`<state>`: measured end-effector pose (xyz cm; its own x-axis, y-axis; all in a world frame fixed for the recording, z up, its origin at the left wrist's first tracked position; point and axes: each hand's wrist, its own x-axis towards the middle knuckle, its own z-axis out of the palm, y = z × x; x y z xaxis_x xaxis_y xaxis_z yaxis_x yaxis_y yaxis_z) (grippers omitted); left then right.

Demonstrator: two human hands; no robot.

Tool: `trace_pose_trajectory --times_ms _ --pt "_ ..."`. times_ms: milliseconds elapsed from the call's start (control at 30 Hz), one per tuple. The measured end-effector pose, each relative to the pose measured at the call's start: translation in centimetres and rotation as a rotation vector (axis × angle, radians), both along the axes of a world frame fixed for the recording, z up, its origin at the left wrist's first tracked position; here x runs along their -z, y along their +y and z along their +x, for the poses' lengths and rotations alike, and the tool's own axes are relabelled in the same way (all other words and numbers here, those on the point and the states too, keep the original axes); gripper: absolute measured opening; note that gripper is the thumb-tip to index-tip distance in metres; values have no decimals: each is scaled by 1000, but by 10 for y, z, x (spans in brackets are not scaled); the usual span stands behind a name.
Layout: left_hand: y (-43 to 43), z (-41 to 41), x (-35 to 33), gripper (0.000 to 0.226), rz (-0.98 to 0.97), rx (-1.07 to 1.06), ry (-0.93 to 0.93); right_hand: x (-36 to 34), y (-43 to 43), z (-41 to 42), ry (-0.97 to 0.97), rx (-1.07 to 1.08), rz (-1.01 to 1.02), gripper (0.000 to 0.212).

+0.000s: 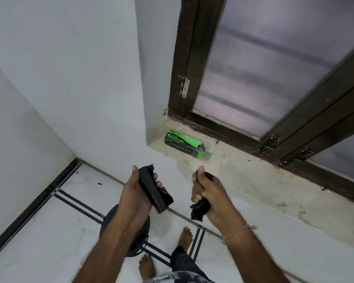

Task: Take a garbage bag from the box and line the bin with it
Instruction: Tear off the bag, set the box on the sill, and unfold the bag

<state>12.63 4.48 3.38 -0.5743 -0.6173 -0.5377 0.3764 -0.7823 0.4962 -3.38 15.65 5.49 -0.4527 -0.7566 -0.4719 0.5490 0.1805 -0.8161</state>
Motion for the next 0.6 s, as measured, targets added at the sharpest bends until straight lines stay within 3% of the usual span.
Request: trace_pose_trajectory --times_ms 100,300,467,600 --pt "-2 -16 -4 41 56 27 29 4 -2 0 55 -63 -40 29" --pt "-10 -69 -13 28 84 -36 97 1 0 -27 198 -271 39 48" --pt "-14 -106 -15 24 -106 0 -52 2 -9 -58 295 -114 5 25" --pt "-13 -132 -19 26 -191 21 -235 10 -11 -87 351 -96 -15 31"
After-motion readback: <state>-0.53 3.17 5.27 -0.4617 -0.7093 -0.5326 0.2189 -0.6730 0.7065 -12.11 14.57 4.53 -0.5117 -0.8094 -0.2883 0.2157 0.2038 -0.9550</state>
